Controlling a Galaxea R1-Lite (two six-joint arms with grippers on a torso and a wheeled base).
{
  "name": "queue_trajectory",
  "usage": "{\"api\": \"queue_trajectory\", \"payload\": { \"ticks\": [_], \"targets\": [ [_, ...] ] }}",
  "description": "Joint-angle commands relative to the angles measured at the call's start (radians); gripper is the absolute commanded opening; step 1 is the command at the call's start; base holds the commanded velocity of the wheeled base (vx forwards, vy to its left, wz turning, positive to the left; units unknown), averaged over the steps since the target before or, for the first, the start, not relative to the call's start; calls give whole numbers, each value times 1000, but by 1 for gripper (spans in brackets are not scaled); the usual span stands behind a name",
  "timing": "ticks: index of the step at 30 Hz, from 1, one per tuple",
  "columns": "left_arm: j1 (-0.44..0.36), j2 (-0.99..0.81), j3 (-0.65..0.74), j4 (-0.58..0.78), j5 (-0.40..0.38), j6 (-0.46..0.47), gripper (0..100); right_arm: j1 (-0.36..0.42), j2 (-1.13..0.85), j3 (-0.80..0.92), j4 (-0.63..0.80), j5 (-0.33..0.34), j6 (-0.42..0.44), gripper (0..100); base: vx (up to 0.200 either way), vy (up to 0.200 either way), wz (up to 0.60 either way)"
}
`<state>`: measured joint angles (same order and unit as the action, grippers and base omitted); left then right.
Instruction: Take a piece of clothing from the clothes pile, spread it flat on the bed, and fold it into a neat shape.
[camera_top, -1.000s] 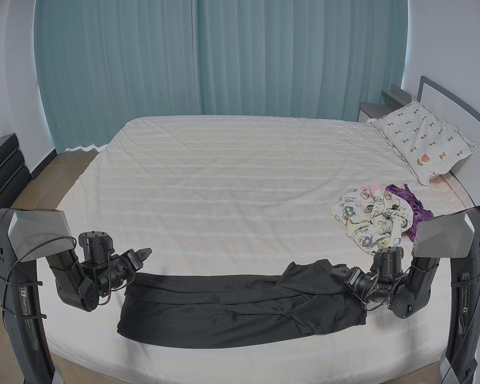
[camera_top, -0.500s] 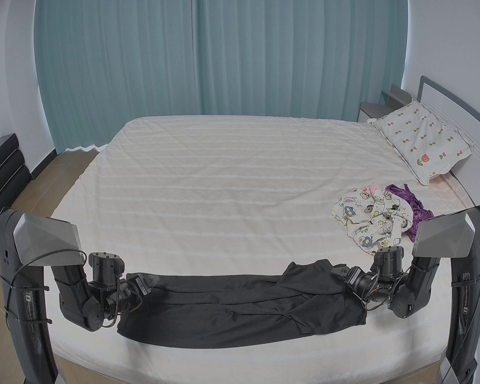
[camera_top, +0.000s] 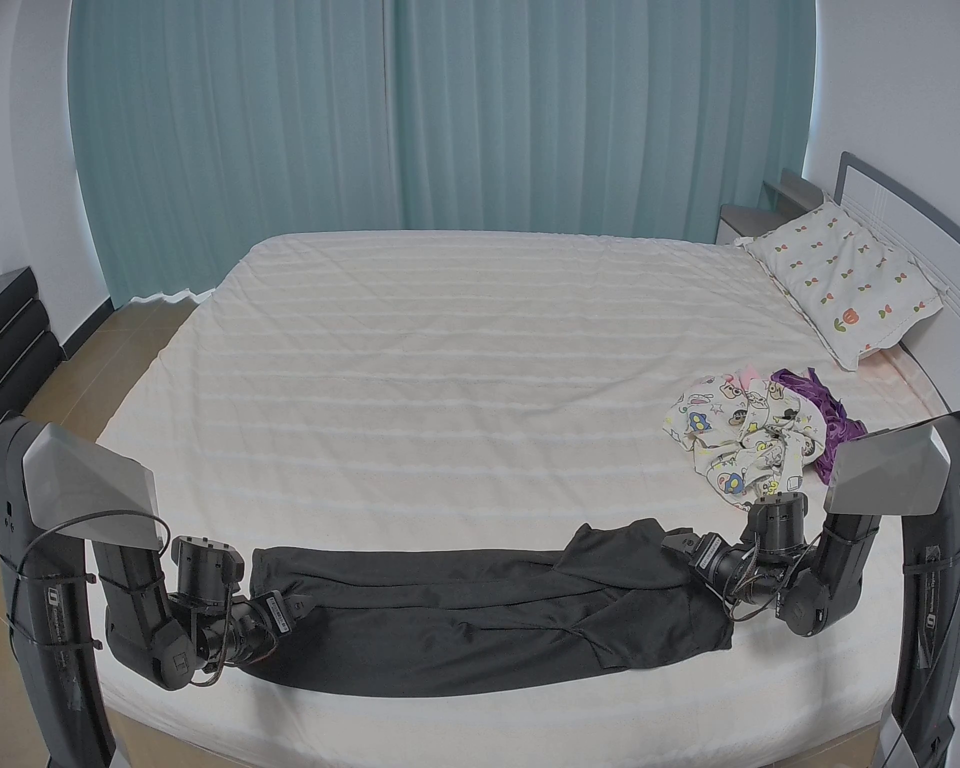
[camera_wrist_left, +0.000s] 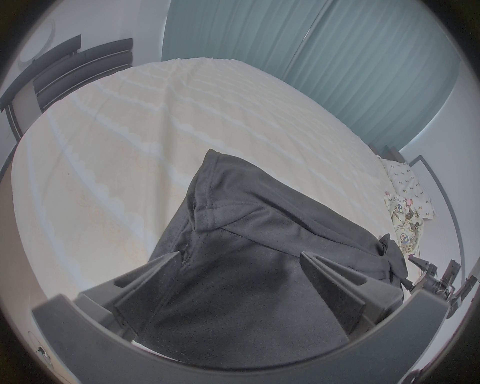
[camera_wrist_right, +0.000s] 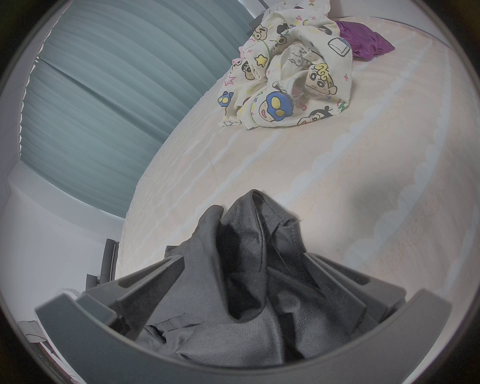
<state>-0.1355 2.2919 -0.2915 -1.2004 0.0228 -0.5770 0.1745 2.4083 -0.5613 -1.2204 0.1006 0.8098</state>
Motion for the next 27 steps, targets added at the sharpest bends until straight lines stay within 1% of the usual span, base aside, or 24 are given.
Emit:
{"api": "queue_trajectory", "payload": {
  "ticks": [1,5,8,14,23,27],
  "targets": [
    [13,-15,11,-7,2,3,100,0,-1,0,-1,1,0,100,0,0,0],
    [14,-85,0,-14,5,-3,100,0,-1,0,-1,1,0,100,0,0,0],
    [13,-86,-17,-10,6,-4,100,0,-1,0,-1,1,2,100,0,0,0],
    [14,-20,-57,-10,82,-1,100,0,-3,1,-1,1,0,100,0,0,0],
    [11,-12,-41,-2,83,-1,100,0,-3,1,-1,1,0,100,0,0,0],
    [11,21,-54,-2,86,-3,100,0,0,1,-14,1,0,100,0,0,0]
  ]
}}
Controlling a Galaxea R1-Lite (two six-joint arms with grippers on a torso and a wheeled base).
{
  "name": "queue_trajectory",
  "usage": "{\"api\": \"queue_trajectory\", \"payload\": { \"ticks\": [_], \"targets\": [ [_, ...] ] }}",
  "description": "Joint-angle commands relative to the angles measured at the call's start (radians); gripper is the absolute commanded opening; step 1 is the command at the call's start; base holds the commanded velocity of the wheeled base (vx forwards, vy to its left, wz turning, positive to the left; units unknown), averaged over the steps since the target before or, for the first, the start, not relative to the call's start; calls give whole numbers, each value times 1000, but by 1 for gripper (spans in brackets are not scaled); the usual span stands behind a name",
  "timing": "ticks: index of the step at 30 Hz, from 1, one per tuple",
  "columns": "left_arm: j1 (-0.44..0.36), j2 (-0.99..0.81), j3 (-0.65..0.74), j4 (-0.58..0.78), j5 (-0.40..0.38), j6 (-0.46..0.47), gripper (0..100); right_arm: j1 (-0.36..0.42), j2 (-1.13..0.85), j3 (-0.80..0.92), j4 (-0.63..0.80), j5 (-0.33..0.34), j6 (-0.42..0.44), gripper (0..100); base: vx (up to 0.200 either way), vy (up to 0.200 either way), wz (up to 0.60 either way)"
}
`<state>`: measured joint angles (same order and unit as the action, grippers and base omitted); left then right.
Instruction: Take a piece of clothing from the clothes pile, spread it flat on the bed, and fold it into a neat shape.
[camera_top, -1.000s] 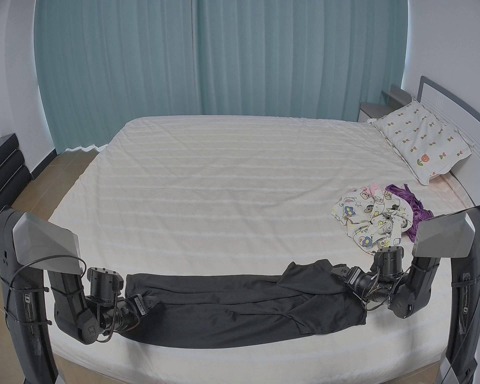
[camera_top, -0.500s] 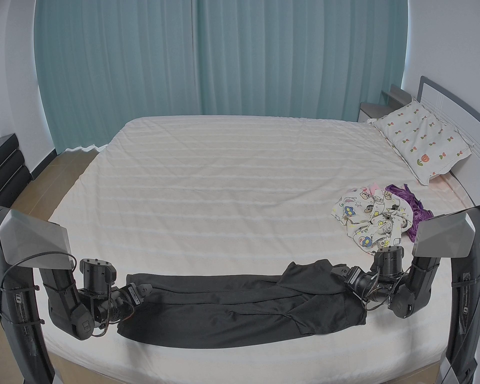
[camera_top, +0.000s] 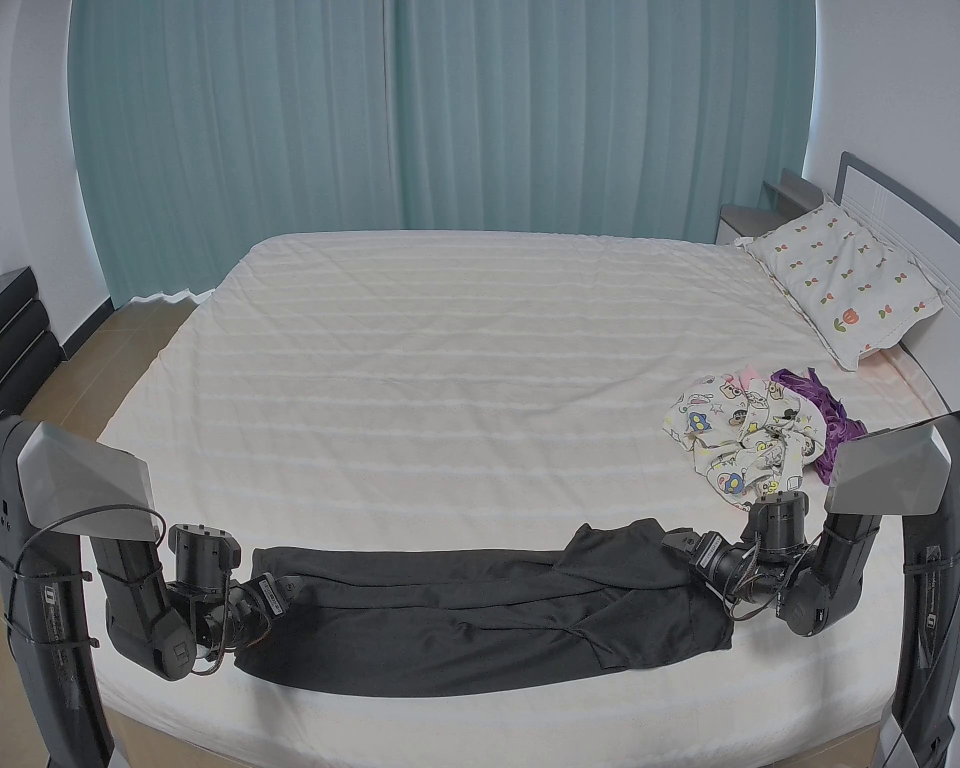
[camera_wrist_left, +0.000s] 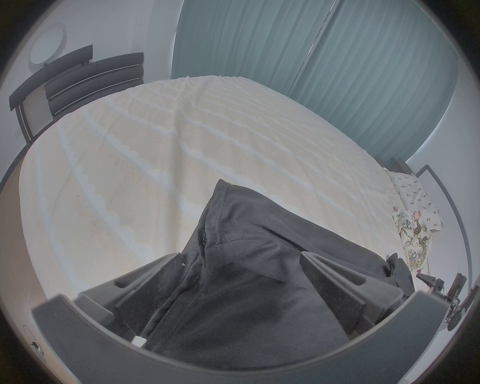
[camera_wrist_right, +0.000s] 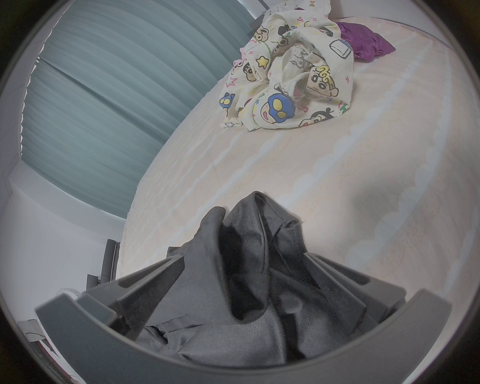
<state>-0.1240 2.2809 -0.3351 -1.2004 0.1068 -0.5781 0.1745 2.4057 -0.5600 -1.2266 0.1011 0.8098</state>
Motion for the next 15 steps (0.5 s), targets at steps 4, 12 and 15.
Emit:
{"api": "queue_trajectory", "payload": {
  "ticks": [4,12,15],
  "targets": [
    [9,75,-56,1,7,-2,0,-1,4,2,-13,0,-1,100,0,0,0],
    [24,85,-61,1,34,-26,0,0,-7,5,-13,0,0,100,0,0,0],
    [32,71,-50,-1,37,-57,0,2,-33,20,-11,2,-1,100,0,0,0]
  ]
}}
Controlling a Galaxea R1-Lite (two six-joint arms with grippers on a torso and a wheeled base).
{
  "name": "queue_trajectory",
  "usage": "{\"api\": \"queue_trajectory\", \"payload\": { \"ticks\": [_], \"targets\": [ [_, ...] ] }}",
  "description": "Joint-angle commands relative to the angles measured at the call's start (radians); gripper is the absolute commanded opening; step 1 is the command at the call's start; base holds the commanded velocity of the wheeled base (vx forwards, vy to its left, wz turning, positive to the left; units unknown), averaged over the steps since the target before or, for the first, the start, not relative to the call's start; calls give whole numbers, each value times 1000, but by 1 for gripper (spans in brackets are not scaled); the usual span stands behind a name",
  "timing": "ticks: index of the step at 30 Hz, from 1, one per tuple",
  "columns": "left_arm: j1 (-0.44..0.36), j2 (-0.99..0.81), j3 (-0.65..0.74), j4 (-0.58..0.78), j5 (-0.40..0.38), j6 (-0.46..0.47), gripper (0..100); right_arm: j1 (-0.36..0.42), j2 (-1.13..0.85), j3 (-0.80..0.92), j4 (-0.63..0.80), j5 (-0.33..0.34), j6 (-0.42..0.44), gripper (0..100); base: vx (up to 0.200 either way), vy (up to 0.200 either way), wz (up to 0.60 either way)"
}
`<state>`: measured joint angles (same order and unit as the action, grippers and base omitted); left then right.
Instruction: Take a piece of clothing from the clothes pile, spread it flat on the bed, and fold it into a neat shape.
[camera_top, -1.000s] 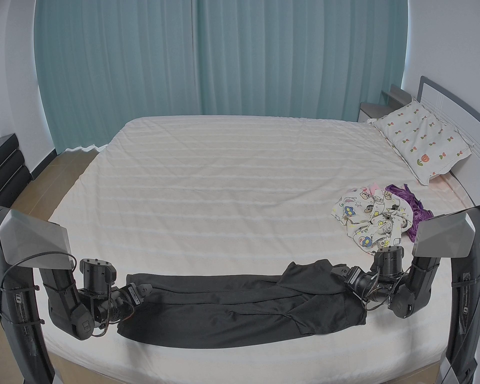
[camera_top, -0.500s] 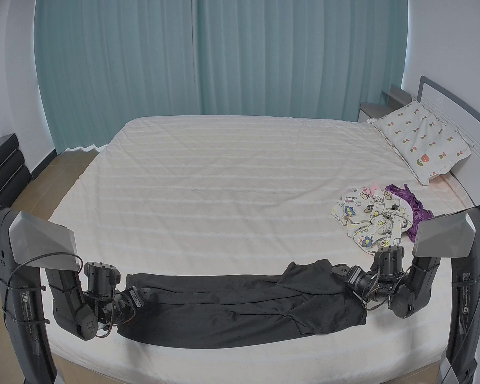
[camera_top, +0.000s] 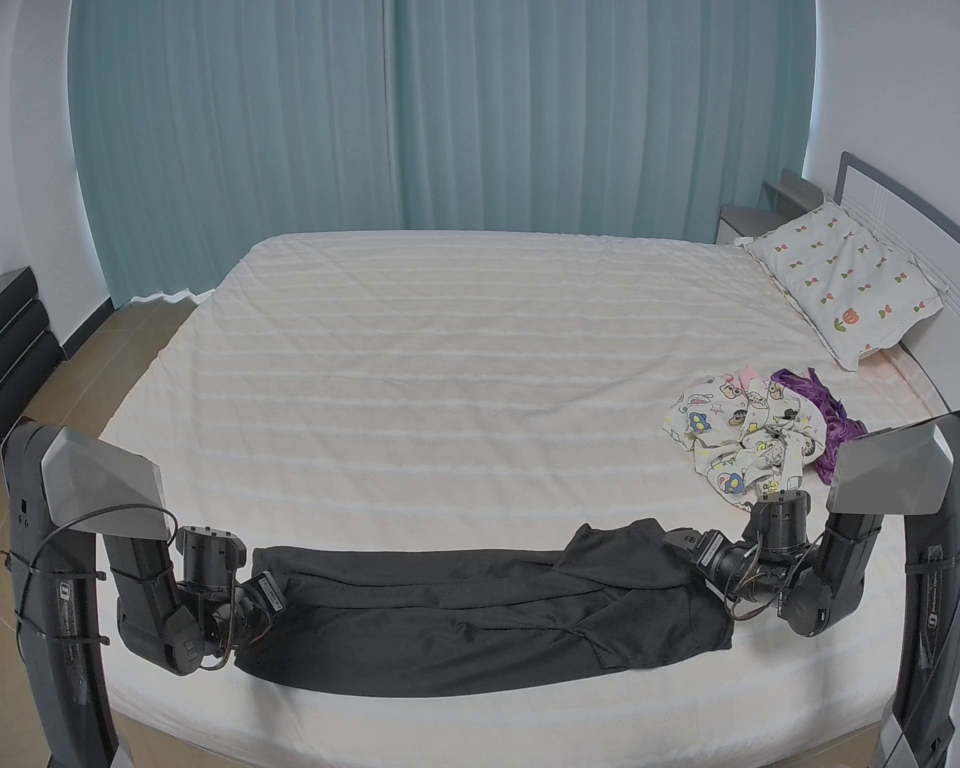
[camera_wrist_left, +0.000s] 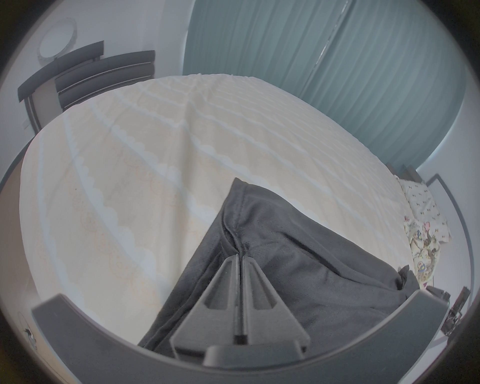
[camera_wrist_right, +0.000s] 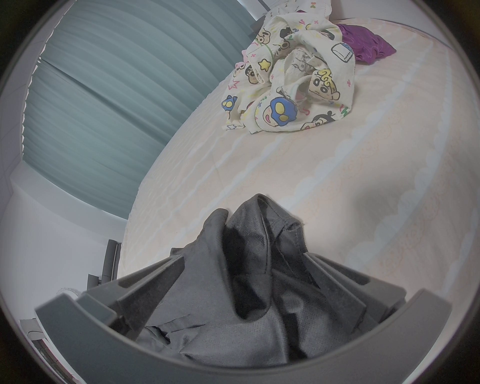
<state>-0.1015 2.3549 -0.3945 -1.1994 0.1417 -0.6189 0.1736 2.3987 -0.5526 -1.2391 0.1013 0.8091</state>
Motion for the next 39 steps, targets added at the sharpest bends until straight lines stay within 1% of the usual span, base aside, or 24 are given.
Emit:
{"api": "queue_trajectory", "payload": {
  "ticks": [1,7,11,15,17,20,23,25,32,39],
  "targets": [
    [16,-19,17,-2,2,-27,0,3,-35,17,1,2,-1,100,0,0,0],
    [25,-95,74,-9,-8,-65,0,37,-46,42,1,2,-1,100,0,0,0],
    [26,-109,86,-11,-10,-93,0,58,-62,51,9,3,1,100,0,0,0],
    [57,-109,89,-16,-17,-104,0,81,-59,57,13,5,4,100,0,0,0],
    [72,-109,91,-23,-19,-104,0,81,-55,54,15,3,4,100,0,0,0],
    [91,-103,92,-48,-44,-105,0,83,-50,48,18,5,4,100,0,0,0],
    [95,-98,91,-52,-53,-111,0,83,-41,43,24,5,4,100,0,0,0],
    [97,-97,89,-55,-74,-131,0,89,-26,17,53,5,7,100,0,0,0],
    [95,-97,91,-55,-77,-139,0,95,-30,-9,124,0,12,100,0,0,0],
    [95,-97,92,-55,-77,-140,0,95,-12,-60,135,-8,13,100,0,0,0]
  ]
}}
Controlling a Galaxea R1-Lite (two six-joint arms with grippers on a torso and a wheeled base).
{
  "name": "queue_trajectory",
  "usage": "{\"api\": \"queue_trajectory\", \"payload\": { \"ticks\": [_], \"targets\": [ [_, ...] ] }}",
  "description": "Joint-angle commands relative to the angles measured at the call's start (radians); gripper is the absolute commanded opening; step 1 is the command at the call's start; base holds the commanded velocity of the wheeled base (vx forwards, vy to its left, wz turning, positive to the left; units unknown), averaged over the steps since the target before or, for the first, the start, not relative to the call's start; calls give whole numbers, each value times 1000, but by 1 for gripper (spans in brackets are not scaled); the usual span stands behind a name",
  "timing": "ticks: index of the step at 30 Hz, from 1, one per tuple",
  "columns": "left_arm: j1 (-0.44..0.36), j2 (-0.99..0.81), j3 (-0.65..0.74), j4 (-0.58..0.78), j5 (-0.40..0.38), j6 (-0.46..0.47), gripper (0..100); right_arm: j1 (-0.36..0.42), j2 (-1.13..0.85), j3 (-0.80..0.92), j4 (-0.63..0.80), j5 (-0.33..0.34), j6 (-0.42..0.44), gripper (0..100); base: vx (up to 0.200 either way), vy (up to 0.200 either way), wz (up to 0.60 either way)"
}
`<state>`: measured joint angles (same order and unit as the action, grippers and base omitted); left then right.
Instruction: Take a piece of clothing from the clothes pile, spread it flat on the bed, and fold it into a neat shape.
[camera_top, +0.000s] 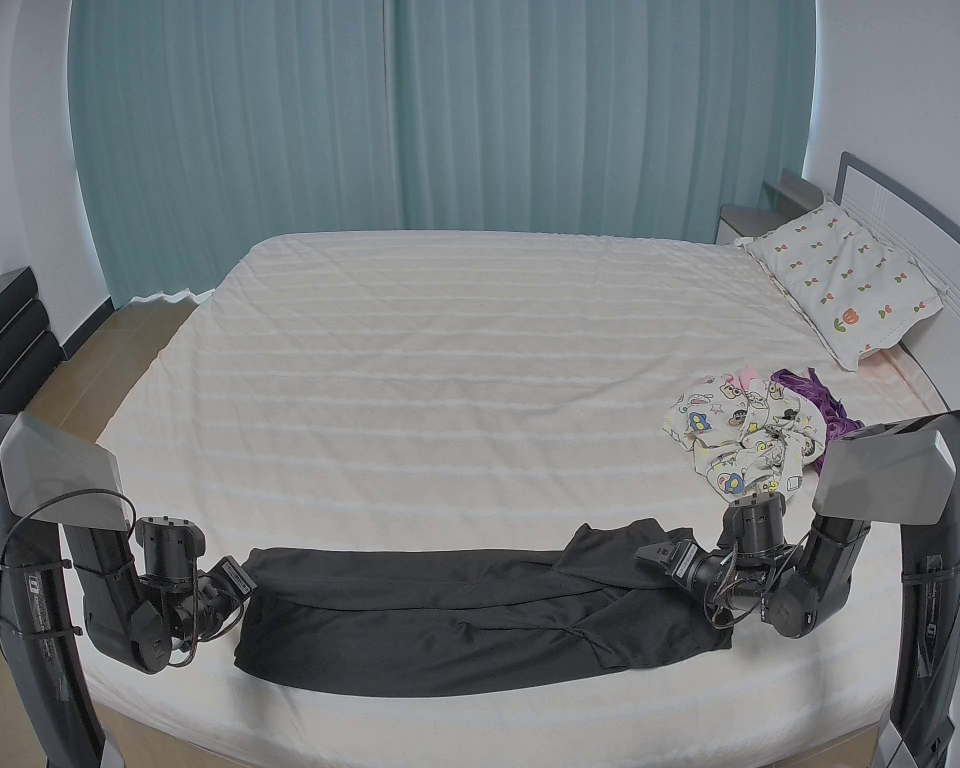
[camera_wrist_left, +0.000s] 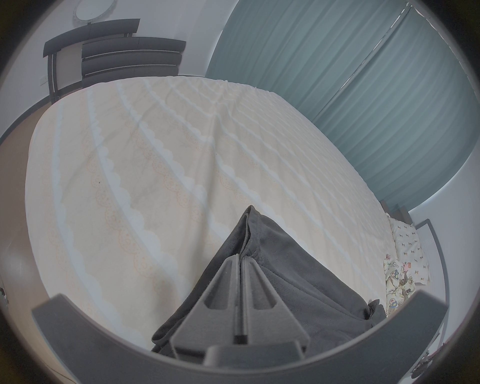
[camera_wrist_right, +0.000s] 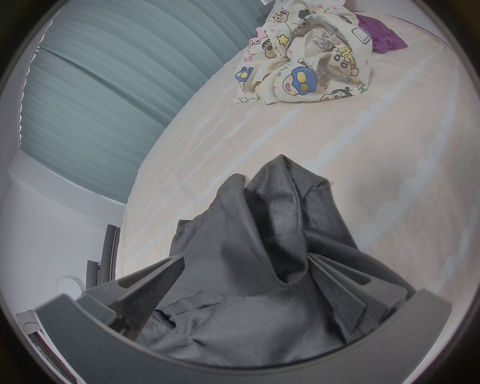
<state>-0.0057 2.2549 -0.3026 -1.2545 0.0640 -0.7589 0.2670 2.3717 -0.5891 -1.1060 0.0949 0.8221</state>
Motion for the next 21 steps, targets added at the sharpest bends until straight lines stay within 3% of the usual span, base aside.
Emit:
{"api": "queue_trajectory", "payload": {
  "ticks": [1,7,8,21],
  "targets": [
    [0,3,0,0,0,0,0,1,18,-26,1,-3,-1,100,0,0,0],
    [0,2,-1,0,0,0,0,1,27,-52,11,-4,-1,100,0,0,0],
    [0,3,-1,0,0,0,0,1,29,-52,12,-4,-1,0,0,0,0],
    [0,3,-1,0,0,0,0,8,12,-17,14,-52,-6,0,0,0,0]
  ]
}}
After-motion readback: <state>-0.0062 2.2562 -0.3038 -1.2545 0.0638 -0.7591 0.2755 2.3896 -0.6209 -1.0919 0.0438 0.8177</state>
